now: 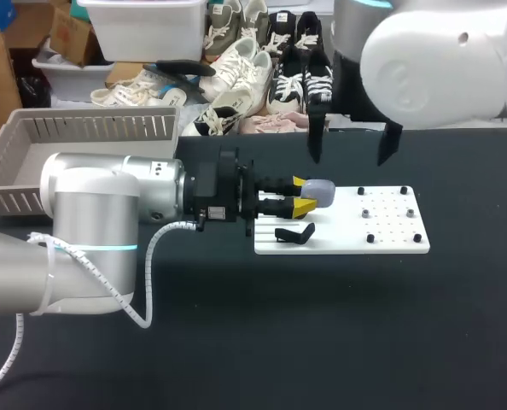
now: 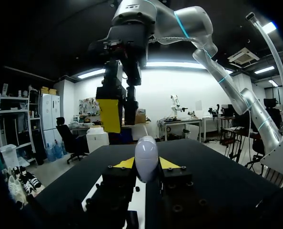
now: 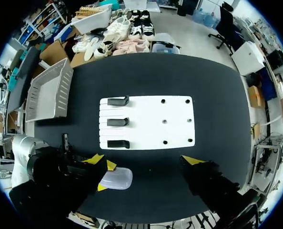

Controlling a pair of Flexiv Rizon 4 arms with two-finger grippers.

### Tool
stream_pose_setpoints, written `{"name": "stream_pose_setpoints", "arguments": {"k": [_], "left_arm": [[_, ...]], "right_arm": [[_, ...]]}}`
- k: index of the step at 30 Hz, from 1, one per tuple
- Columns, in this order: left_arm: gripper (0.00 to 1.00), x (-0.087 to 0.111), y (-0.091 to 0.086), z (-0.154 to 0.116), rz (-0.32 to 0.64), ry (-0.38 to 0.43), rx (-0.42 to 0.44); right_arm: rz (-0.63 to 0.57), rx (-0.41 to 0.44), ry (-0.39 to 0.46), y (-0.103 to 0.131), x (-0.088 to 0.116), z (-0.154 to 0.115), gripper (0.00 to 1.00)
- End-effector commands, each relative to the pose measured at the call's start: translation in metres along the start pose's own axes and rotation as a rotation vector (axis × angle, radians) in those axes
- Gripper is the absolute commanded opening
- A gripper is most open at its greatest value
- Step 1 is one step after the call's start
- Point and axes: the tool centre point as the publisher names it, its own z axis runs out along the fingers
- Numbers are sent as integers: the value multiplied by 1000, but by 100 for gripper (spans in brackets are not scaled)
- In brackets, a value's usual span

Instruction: Pick up each earbud case from the left stands, insert the matching earbuds, close the lid, and place the case in the box.

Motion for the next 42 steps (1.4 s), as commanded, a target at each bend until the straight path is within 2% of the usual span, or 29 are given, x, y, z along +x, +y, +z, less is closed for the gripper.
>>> {"name": "stream_pose_setpoints", "arguments": {"k": [1, 4, 6, 11, 19, 26, 36, 42], "left_arm": [[0, 0, -1, 0, 1, -2, -3], [0, 0, -1, 0, 1, -2, -3], [0, 0, -1, 0, 1, -2, -3], [0, -8, 8, -27, -23, 19, -82], [0, -13, 24, -102, -41, 97, -306], [0, -3, 40, -166, -65, 297, -492], [0, 6, 78, -233, -83, 410, -738], [0, 8, 98, -281, -84, 525, -801]], "right_arm": [[-65, -88, -93, -22, 20, -20, 100], [-217, -179, -50, -24, 29, -27, 100], [-266, -209, -18, -27, 34, -28, 100], [-266, -209, -18, -27, 34, -28, 100], [-266, -209, -18, -27, 34, -28, 100], [-266, -209, -18, -27, 34, -28, 100], [-266, -209, -18, -27, 34, -28, 100], [-266, -209, -18, -27, 34, -28, 100]]}}
